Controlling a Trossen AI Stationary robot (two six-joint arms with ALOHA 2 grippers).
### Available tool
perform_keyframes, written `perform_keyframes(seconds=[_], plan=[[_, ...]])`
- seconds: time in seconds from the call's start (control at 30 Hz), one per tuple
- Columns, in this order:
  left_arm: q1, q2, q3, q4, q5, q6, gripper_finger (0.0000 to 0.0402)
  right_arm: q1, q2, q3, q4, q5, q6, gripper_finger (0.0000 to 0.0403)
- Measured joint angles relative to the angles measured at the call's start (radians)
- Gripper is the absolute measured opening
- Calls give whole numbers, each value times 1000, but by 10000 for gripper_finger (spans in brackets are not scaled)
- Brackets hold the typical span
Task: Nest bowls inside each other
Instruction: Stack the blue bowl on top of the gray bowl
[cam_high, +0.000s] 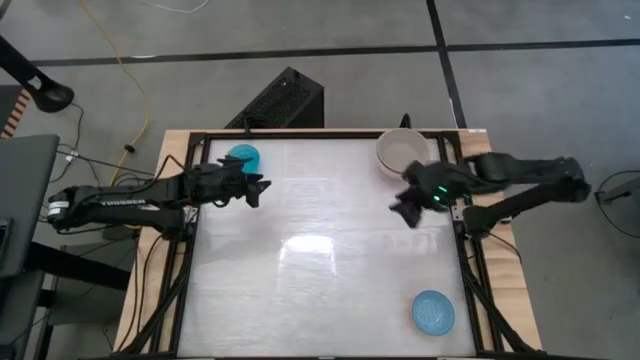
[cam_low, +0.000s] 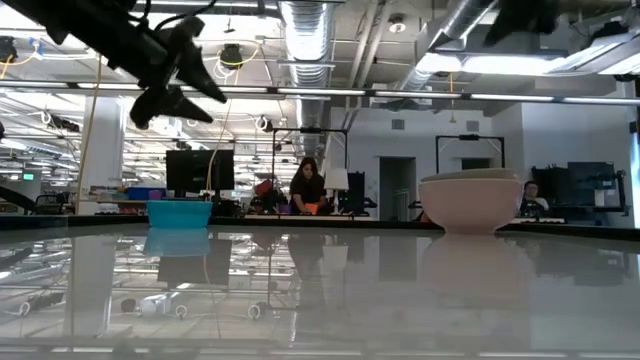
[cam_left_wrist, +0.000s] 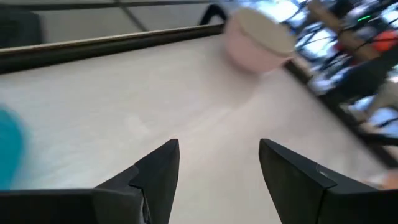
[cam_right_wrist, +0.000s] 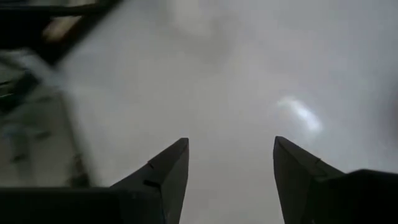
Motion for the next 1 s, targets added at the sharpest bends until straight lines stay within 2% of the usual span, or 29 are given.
perform_keyframes(seconds=[0.1, 0.23, 0.47, 0.63, 0.83, 1.0], plan=[[39, 0, 0, -36, -20, 42, 210, 167, -42, 0, 1, -2, 130, 195], [118, 0, 0, -43, -18, 78, 210, 387, -38, 0, 2, 9, 251, 193], [266, 38, 0, -66, 112, 78, 210, 680, 85, 1, 5, 16, 402, 193], [321, 93, 0, -62, 176, 89, 210, 824, 210, 1, 12, 16, 508, 193], [385, 148, 0, -46, 176, 117, 210, 968, 362, 1, 112, 92, 647, 193], [442, 199, 0, -46, 179, 147, 210, 1038, 476, 1, 159, 97, 744, 193]])
